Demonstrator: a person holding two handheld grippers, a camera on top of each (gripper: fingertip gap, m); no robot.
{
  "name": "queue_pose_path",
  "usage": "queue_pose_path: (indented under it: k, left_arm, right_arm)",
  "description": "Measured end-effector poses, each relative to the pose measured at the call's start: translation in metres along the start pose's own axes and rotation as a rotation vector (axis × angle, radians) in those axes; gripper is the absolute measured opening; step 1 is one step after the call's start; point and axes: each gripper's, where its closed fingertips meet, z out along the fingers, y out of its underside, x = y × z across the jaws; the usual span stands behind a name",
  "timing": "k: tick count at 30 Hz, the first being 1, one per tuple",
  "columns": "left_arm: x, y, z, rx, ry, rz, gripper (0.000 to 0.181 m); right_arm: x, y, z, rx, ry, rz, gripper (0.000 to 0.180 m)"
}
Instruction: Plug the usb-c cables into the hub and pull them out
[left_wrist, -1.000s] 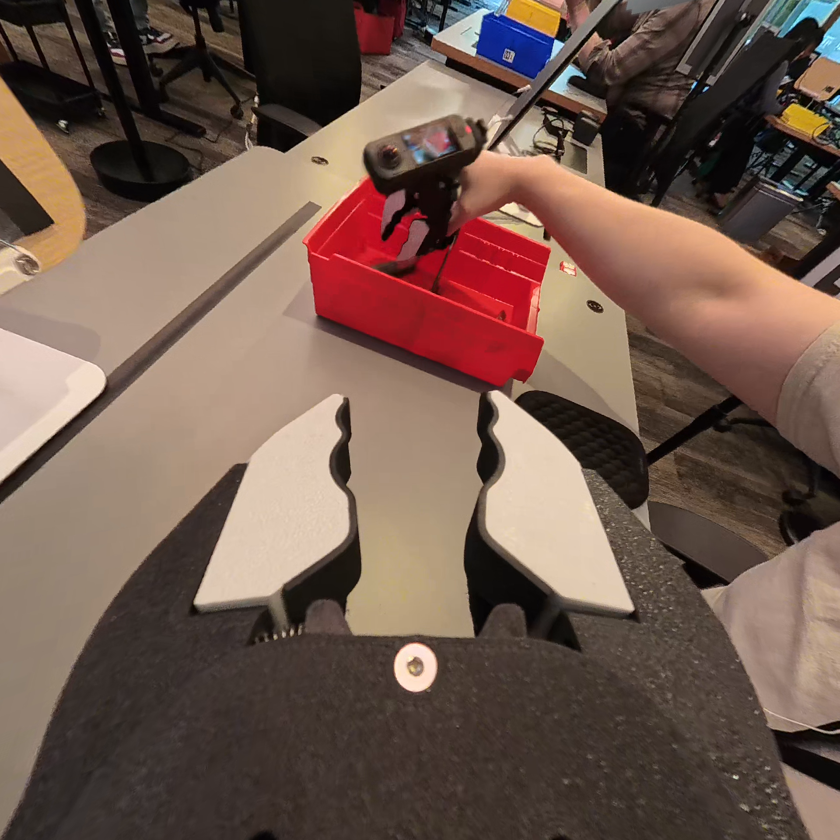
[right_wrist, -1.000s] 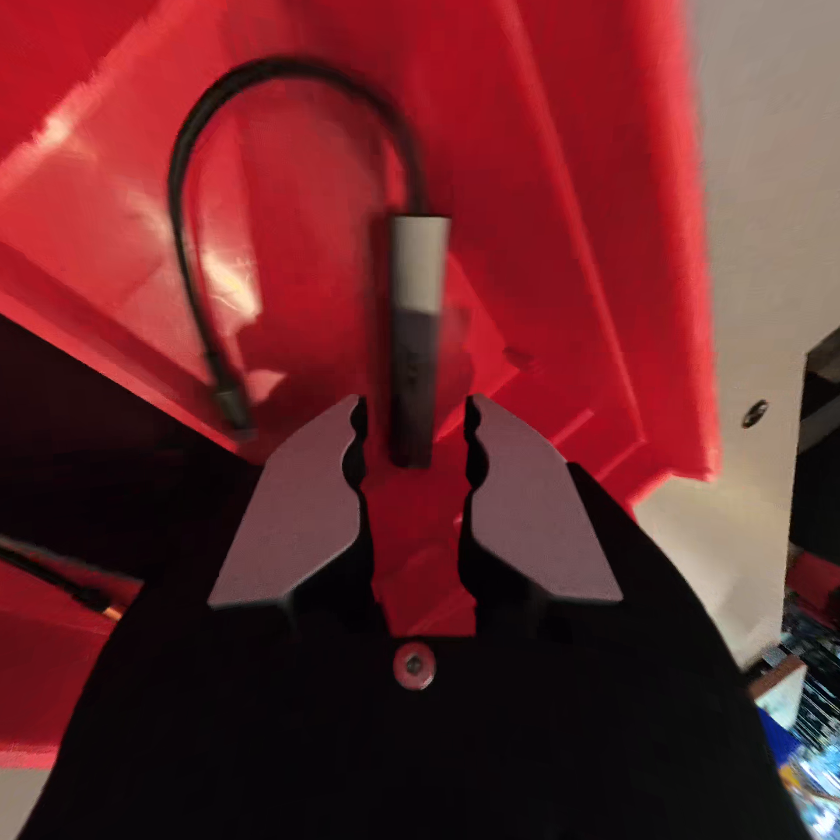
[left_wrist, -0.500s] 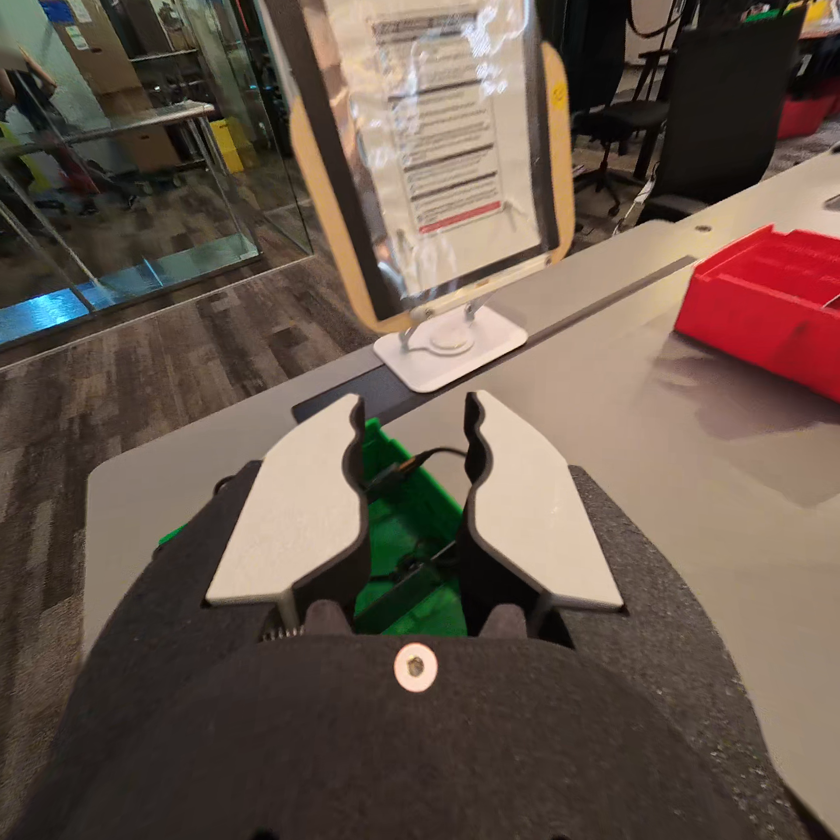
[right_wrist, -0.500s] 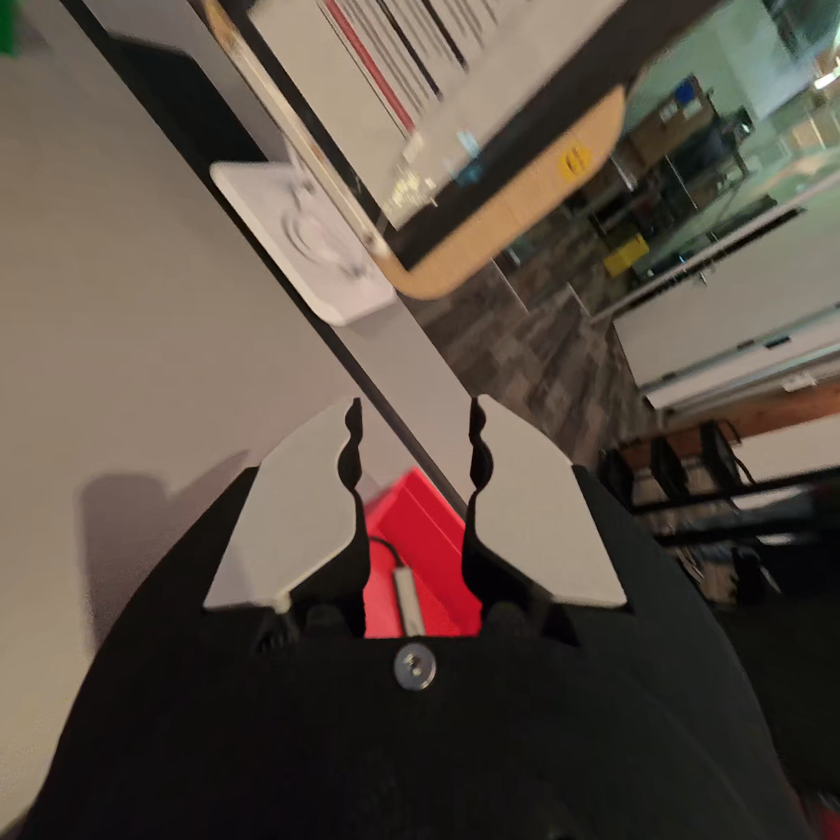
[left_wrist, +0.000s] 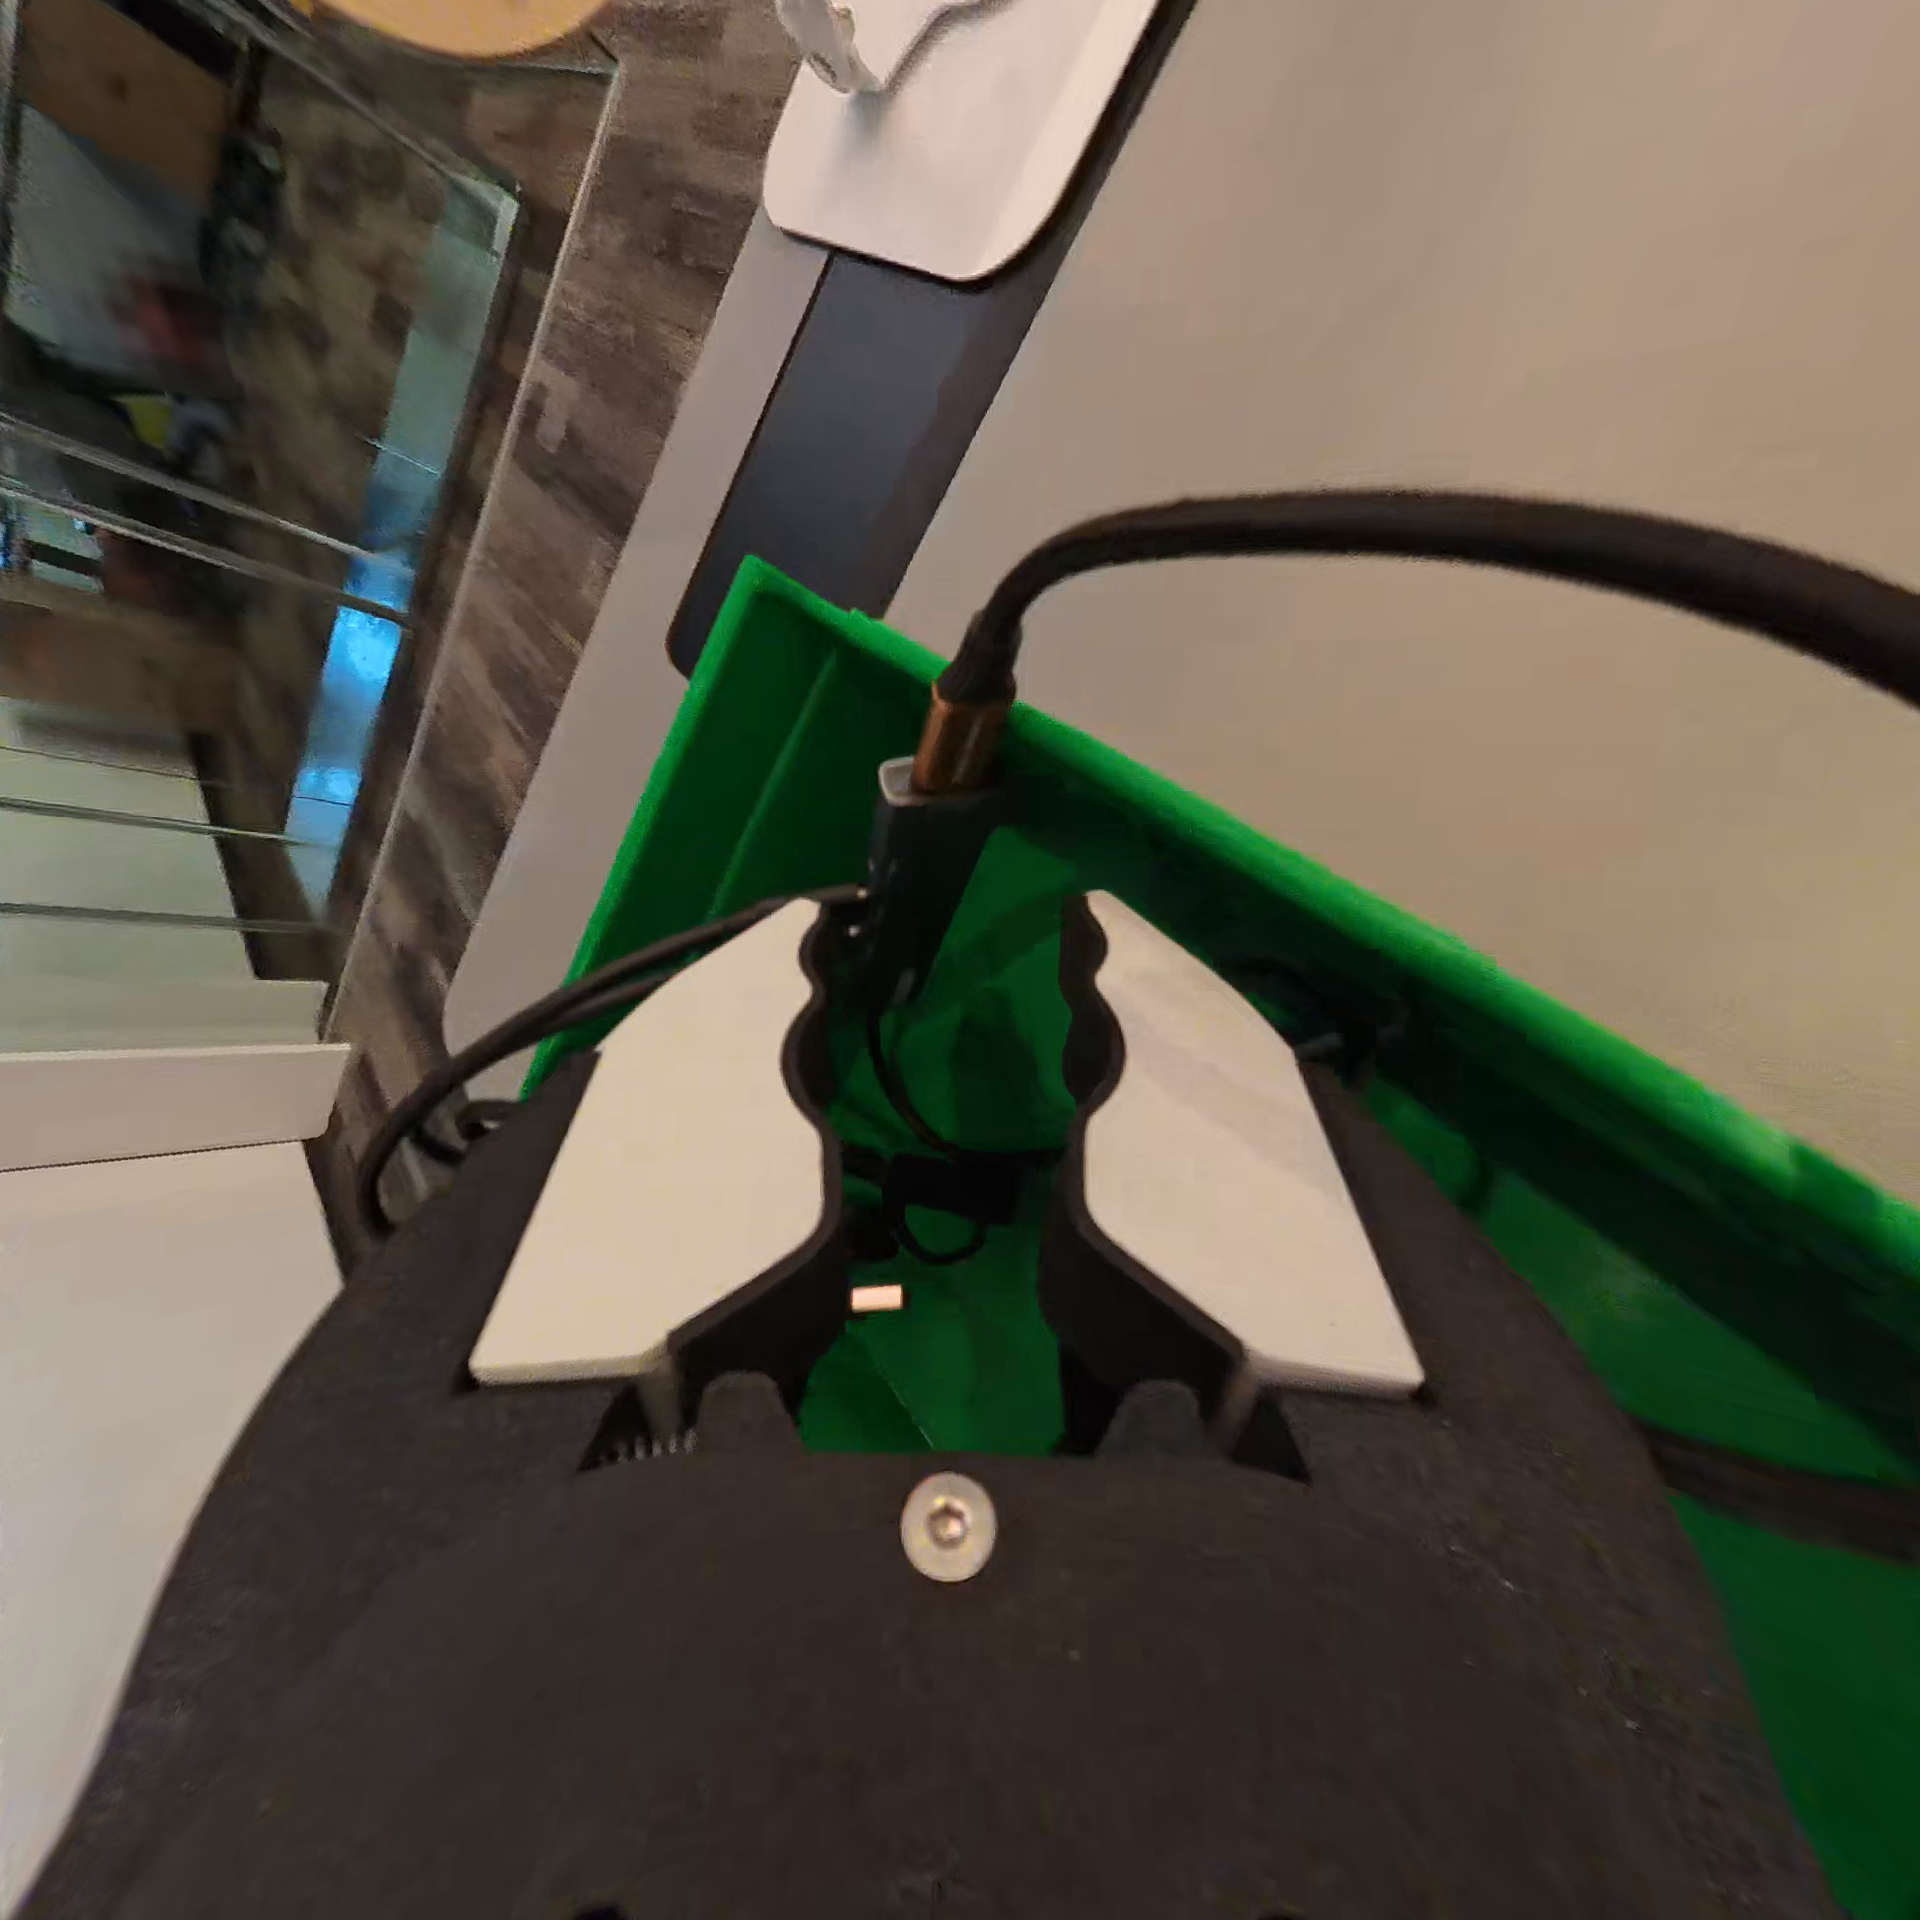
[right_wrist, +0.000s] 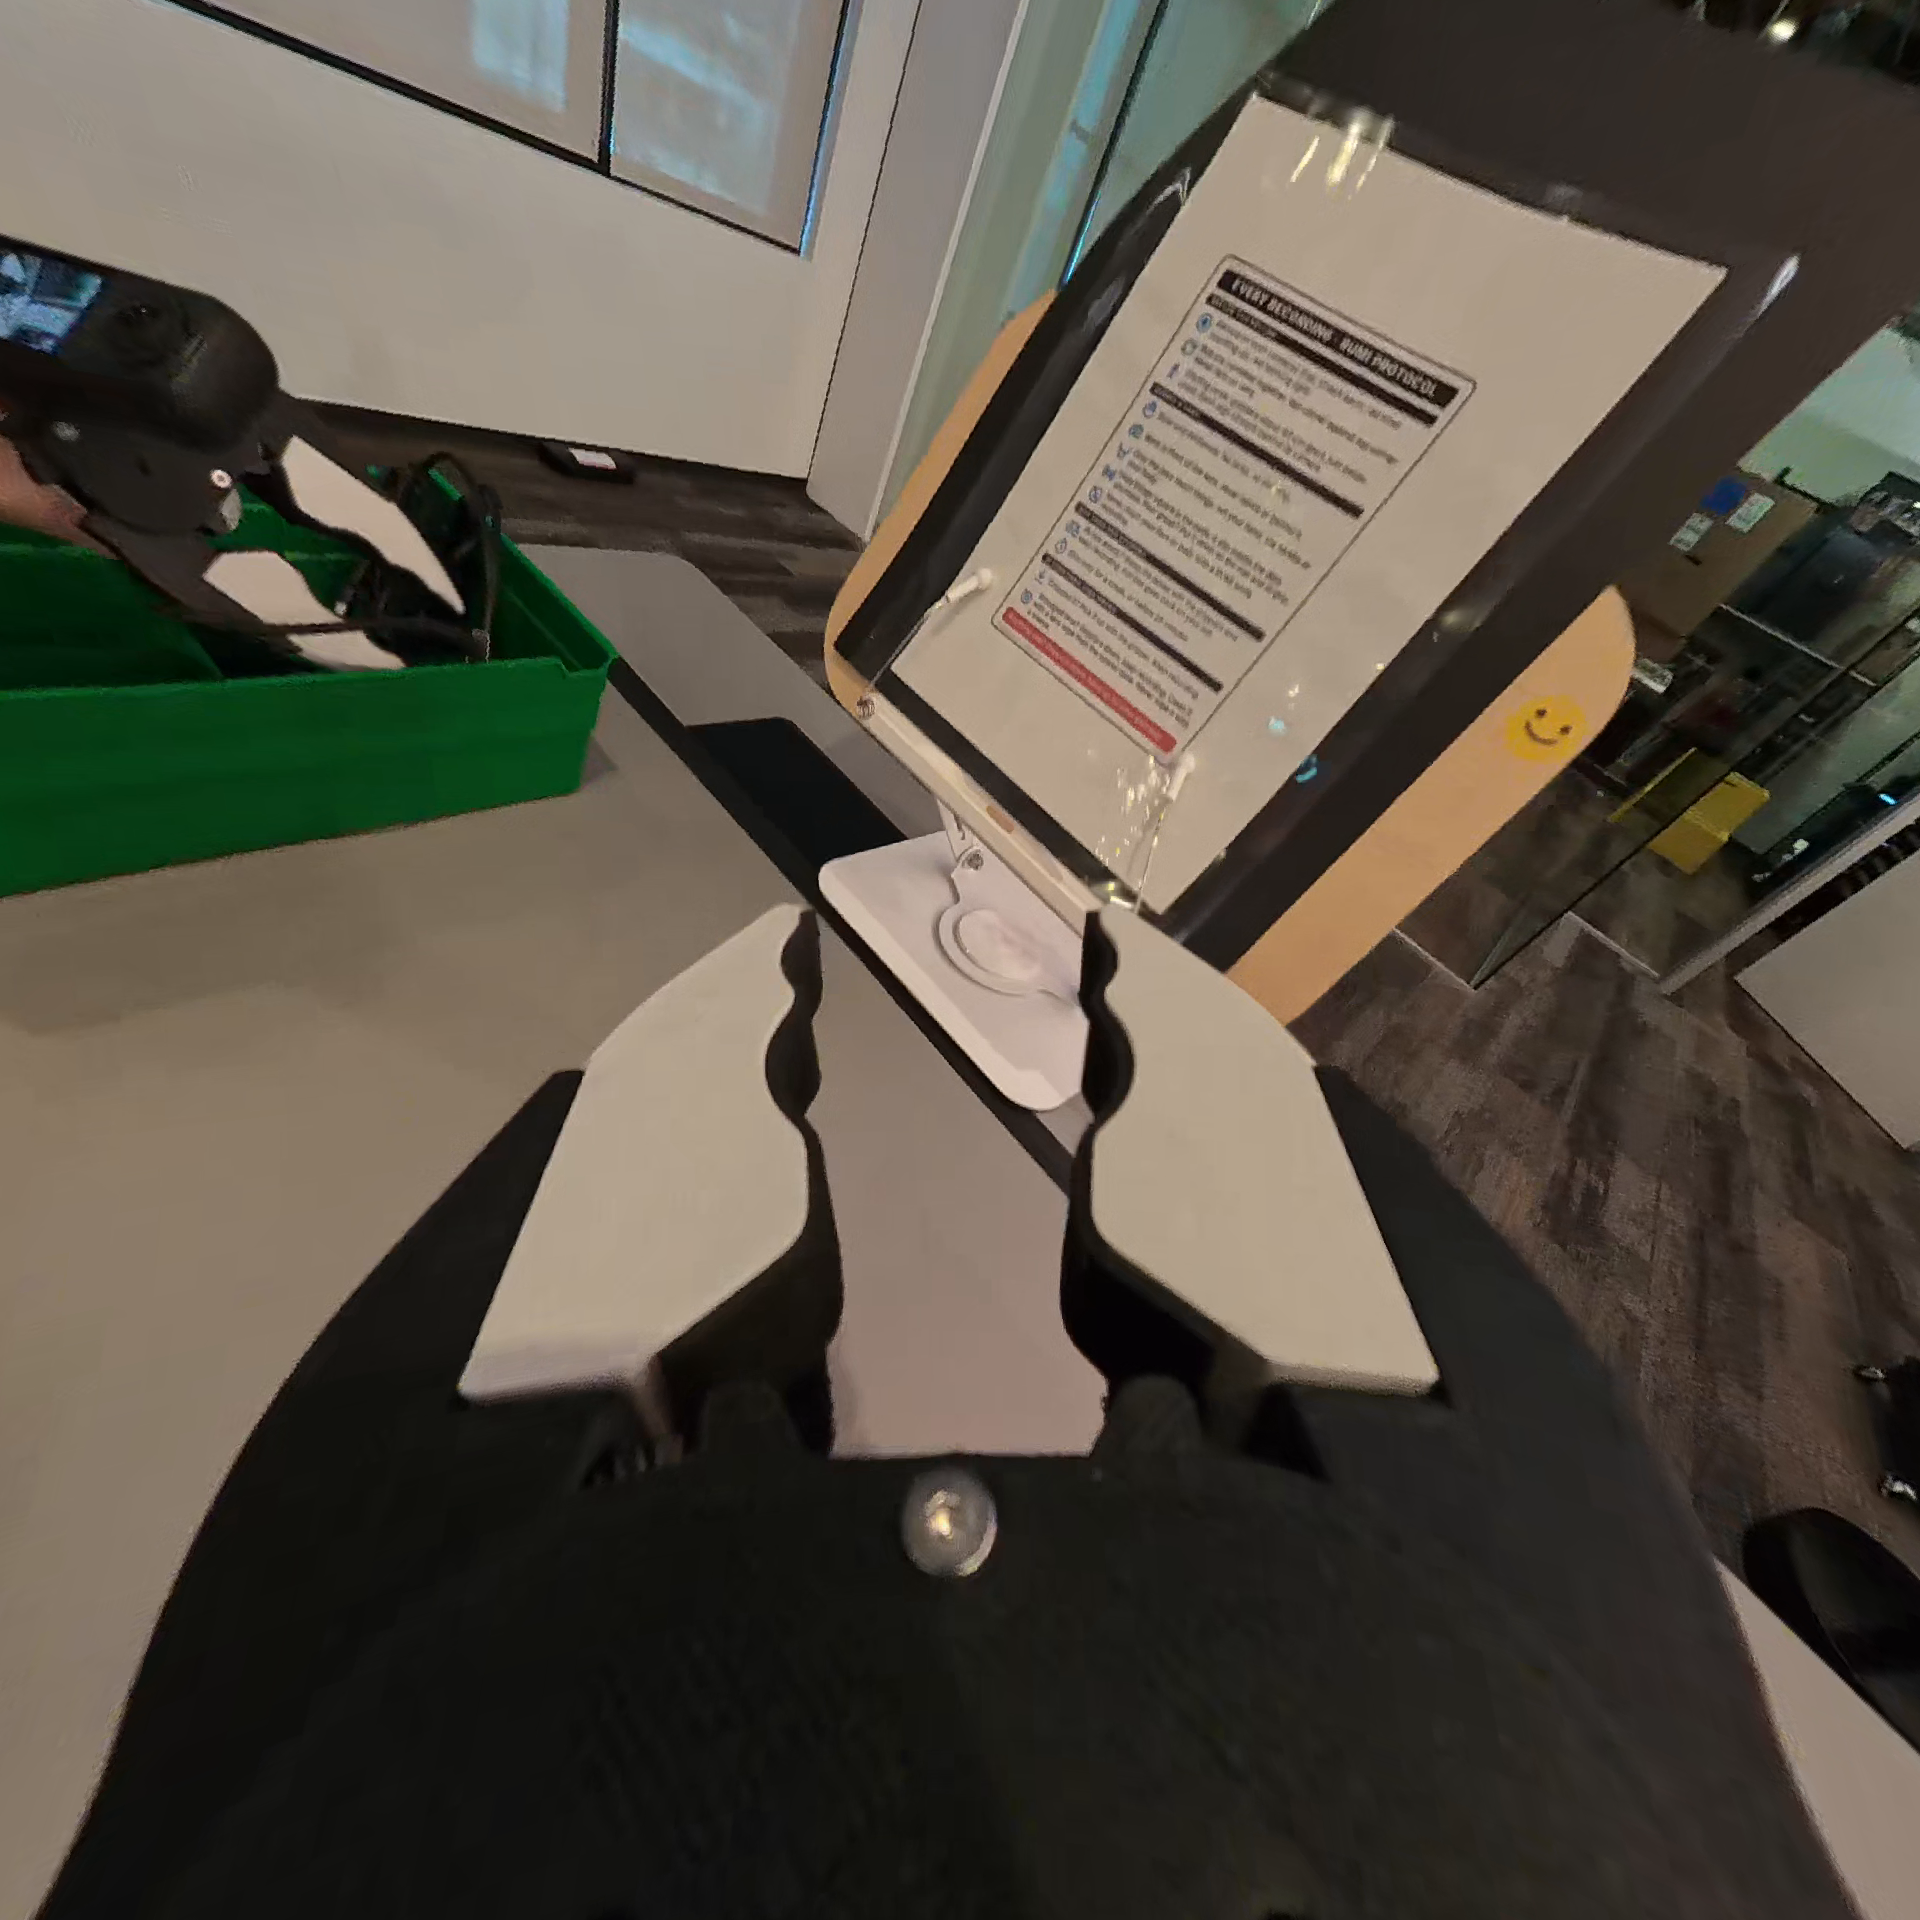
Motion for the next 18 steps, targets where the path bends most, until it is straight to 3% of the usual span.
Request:
queue_pose_path:
  k: [7,11,12,18]
  left_arm:
    - [-0.006,-0.005,0.029,-0.05,0.024,0.092,0.048]
    - [-0.006,-0.007,0.044,-0.059,0.017,0.209,0.024]
    - [-0.007,-0.006,0.046,-0.066,0.011,0.221,0.026]
    - [-0.029,-0.021,0.013,0.034,-0.014,0.034,0.022]
  right_arm:
    - [0.015,0.022,-0.013,-0.037,0.002,0.052,0.049]
    - [0.019,0.027,-0.016,-0.044,0.0,0.048,0.048]
    - [0.02,0.029,-0.016,-0.053,0.002,0.042,0.048]
    - [0.016,0.024,-0.016,-0.015,-0.028,0.063,0.046]
